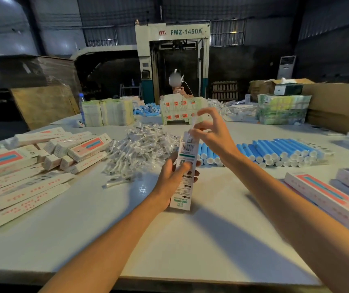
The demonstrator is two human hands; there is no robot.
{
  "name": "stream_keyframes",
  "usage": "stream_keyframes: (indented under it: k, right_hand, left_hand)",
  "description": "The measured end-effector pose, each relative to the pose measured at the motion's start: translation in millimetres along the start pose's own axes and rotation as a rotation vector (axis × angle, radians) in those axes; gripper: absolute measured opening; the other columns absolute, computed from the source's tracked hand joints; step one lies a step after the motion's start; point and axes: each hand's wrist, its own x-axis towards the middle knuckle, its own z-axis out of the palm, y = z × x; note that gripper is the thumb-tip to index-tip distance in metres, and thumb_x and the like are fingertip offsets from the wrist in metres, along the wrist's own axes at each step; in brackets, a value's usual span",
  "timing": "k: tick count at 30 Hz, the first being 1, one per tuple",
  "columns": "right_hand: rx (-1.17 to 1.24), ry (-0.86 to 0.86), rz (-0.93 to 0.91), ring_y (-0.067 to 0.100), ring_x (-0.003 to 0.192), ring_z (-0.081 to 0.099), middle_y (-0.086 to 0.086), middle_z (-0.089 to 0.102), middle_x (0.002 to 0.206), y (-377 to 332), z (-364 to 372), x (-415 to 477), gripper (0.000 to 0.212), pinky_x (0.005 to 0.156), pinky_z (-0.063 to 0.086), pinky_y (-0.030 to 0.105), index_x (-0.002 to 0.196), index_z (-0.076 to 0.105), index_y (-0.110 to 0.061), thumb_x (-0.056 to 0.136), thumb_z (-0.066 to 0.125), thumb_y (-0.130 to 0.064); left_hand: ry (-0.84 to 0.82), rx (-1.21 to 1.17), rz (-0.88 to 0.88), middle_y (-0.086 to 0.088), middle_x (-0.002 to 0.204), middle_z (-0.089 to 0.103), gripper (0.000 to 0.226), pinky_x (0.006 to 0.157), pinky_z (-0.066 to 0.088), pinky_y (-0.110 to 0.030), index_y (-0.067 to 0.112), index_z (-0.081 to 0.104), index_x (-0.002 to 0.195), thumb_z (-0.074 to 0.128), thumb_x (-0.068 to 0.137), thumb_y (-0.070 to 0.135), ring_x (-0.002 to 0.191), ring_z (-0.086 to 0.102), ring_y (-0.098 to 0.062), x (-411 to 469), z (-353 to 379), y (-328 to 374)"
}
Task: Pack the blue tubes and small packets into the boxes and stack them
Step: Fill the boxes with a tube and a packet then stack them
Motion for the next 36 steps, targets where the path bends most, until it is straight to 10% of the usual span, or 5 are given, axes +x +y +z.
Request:
stream_keyframes:
  k: [10,19,27,36]
  right_hand:
    - [-0.464,-0.142,-0.134,0.012,0.11,0.054,-0.002,0.061,0.118,14,3,-11,0.013,0.086,0.042,0.022,0.106,0.075,-0.019,0.099,0.068,-0.028]
    - [-0.054,-0.171,0.127,0.01,0.113,0.066,-0.004,0.067,0.13,28,11,-71,0.046,0.087,0.059,0.027,0.147,0.046,-0.032,0.104,0.062,-0.026]
    - [0.182,-0.147,0.154,0.018,0.115,0.067,0.002,0.07,0.125,27,12,-79,0.054,0.087,0.061,0.038,0.142,0.05,-0.036,0.099,0.064,-0.008]
    - [0.009,-0.172,0.097,0.021,0.119,0.065,-0.001,0.067,0.125,21,10,-76,0.041,0.08,0.064,0.048,0.134,0.048,-0.023,0.099,0.063,-0.008]
  left_hand:
    - [0.063,0.003,-0.015,-0.007,0.109,0.081,0.033,0.075,0.064,-0.034,0.014,0.055,0.137,0.061,0.104,0.018,0.093,0.08,-0.028,3,-3,-4]
    - [0.053,0.021,0.092,-0.012,0.133,0.068,0.057,0.072,0.064,-0.039,0.044,0.029,0.141,0.053,0.108,0.003,0.086,0.075,-0.03,3,0,1]
    - [0.013,0.217,0.215,-0.008,0.135,0.058,0.1,0.071,0.062,-0.033,0.047,0.03,0.146,0.077,0.076,-0.007,0.102,0.072,-0.022,3,3,6]
    - [0.058,0.302,0.248,0.026,0.112,0.067,0.099,0.061,0.061,-0.028,0.059,0.041,0.127,0.081,0.075,-0.016,0.097,0.072,-0.008,5,9,5]
